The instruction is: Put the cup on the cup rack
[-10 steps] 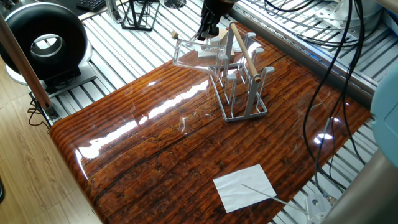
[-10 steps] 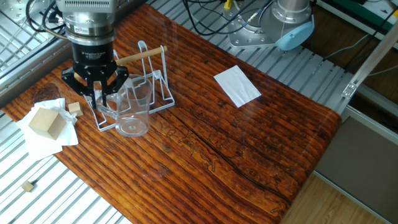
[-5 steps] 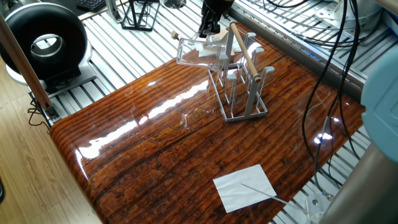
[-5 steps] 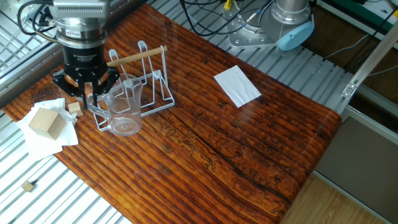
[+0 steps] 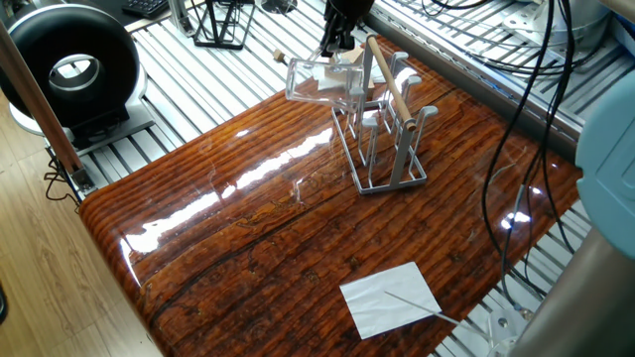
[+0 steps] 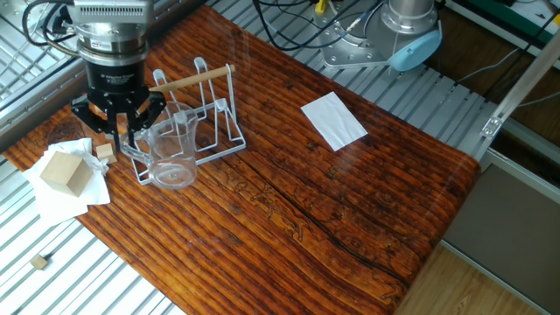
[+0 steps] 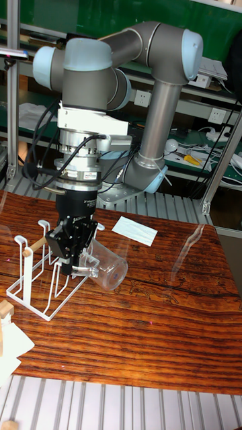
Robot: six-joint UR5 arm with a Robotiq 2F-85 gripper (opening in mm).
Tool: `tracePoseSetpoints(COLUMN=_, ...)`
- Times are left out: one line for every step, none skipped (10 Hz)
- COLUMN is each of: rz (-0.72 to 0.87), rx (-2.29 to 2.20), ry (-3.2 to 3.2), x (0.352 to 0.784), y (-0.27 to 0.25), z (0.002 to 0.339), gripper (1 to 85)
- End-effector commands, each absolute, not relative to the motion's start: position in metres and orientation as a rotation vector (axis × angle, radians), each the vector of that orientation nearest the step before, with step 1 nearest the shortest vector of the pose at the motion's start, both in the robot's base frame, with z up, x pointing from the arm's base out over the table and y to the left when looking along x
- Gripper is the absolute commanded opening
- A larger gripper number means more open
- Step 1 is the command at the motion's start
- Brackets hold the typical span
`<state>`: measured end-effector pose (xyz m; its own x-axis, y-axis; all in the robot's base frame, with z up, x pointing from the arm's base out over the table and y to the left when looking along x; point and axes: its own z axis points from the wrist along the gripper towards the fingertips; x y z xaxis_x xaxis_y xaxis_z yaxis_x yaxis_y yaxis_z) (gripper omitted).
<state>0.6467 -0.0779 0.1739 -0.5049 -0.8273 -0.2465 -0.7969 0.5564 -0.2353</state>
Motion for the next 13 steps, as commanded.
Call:
tracePoseSetpoints(rz=-0.091, rx=-1.305, ry=2.468, x=0.643, y=-0.079, z=0.181, gripper=1.0)
tracePoseSetpoints(rz=-0.062, rx=-1.275, ry=2.479, x=0.641, y=-0.076, z=0.183, gripper=1.0)
tracePoseSetpoints(rz=-0.047, rx=-1.256, ry=2.484, x=0.641, y=-0.073, z=0.183, gripper=1.0)
tracePoseSetpoints(rz=-0.023, rx=-1.236, ry=2.486, x=0.642, y=-0.069, z=0.183, gripper=1.0)
tracePoseSetpoints(rz=-0.021, rx=-1.231, ry=2.486, x=0.643, y=-0.069, z=0.182, gripper=1.0)
tracePoseSetpoints(rz=-0.023, rx=-1.232, ry=2.486, x=0.642, y=-0.070, z=0.183, gripper=1.0)
tracePoseSetpoints(rz=-0.021, rx=-1.229, ry=2.487, x=0.642, y=-0.071, z=0.183, gripper=1.0)
tracePoseSetpoints(rz=-0.002, rx=-1.211, ry=2.491, x=0.641, y=-0.069, z=0.183, gripper=1.0)
tracePoseSetpoints(rz=0.040, rx=-1.172, ry=2.497, x=0.639, y=-0.063, z=0.185, gripper=1.0)
tracePoseSetpoints(rz=0.065, rx=-1.139, ry=2.505, x=0.638, y=-0.061, z=0.187, gripper=1.0)
tracePoseSetpoints(rz=0.099, rx=-1.107, ry=2.509, x=0.637, y=-0.056, z=0.189, gripper=1.0)
tracePoseSetpoints(rz=0.100, rx=-1.082, ry=2.502, x=0.639, y=-0.056, z=0.192, gripper=1.0)
tracePoseSetpoints(rz=0.113, rx=-1.073, ry=2.492, x=0.641, y=-0.055, z=0.194, gripper=1.0)
